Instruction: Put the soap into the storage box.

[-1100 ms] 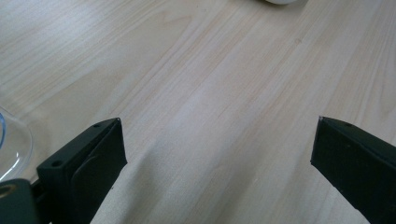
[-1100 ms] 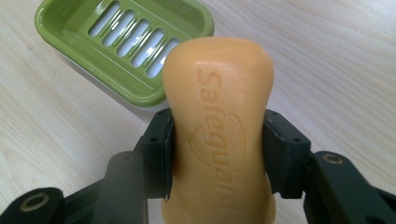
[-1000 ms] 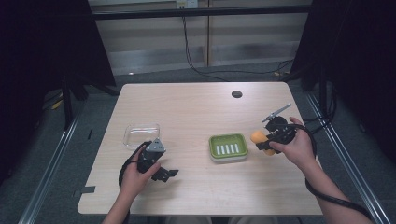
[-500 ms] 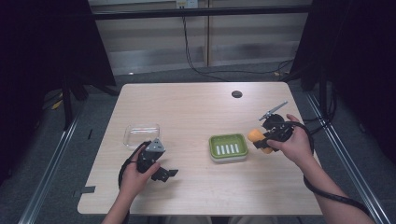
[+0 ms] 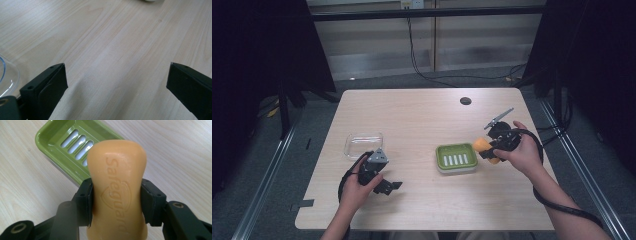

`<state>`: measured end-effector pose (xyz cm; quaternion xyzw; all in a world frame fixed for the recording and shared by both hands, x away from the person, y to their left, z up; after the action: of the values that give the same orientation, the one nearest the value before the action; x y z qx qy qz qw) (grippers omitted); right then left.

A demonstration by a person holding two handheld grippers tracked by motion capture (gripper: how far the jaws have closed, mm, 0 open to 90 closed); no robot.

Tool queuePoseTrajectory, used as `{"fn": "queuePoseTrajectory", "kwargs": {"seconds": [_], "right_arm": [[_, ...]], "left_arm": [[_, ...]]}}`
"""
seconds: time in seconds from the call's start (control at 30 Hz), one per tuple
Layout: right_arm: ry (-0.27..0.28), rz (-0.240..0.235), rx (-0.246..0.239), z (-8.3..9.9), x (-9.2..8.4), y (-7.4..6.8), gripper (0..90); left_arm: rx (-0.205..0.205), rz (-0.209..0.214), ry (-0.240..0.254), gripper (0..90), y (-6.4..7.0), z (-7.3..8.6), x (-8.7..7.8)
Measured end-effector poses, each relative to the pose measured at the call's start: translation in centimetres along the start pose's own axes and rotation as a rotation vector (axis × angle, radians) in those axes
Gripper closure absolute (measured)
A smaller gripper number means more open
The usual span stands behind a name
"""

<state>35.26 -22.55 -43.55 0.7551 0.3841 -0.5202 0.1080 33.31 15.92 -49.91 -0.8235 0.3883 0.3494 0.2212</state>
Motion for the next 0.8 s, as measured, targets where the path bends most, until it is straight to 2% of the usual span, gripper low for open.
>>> {"fn": "queuePoseTrajectory", "kwargs": {"seconds": [0.07, 0.3, 0.4, 0.77, 0.8], "right_arm": [[-0.003, -0.003, -0.007, -0.2, 0.1, -0.1, 49.8], [-0.009, -0.006, -0.003, -0.6, 0.3, -0.3, 49.8], [-0.013, -0.004, -0.019, -0.8, 0.4, -0.5, 49.8], [-0.02, -0.016, -0.028, -1.4, 0.8, -0.7, 49.8], [-0.022, -0.014, -0.044, -1.4, 0.8, -0.5, 49.8]], "left_arm": [[-0.018, 0.004, 0.007, 2.9, 0.1, 0.0, 0.0], [-0.014, 0.005, 0.008, 2.9, 0.1, 0.0, 0.0], [-0.012, 0.005, 0.008, 2.9, 0.1, 0.0, 0.0], [-0.016, -0.005, 0.011, 2.8, 0.1, 0.0, -0.1], [-0.02, 0.005, 0.011, 2.9, 0.1, 0.0, 0.0]]}}
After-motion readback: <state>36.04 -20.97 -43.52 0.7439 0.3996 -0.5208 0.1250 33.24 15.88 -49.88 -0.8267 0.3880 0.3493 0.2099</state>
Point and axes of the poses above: each handheld gripper's, and its own axes: x roughly forward along the jaws, z roughly out of its underside, y roughly to its right, the point moved 3 cm from there along x, roughly forward along the jaws, and after that the axes turned 12 degrees about -z, right-handed, at the moved point
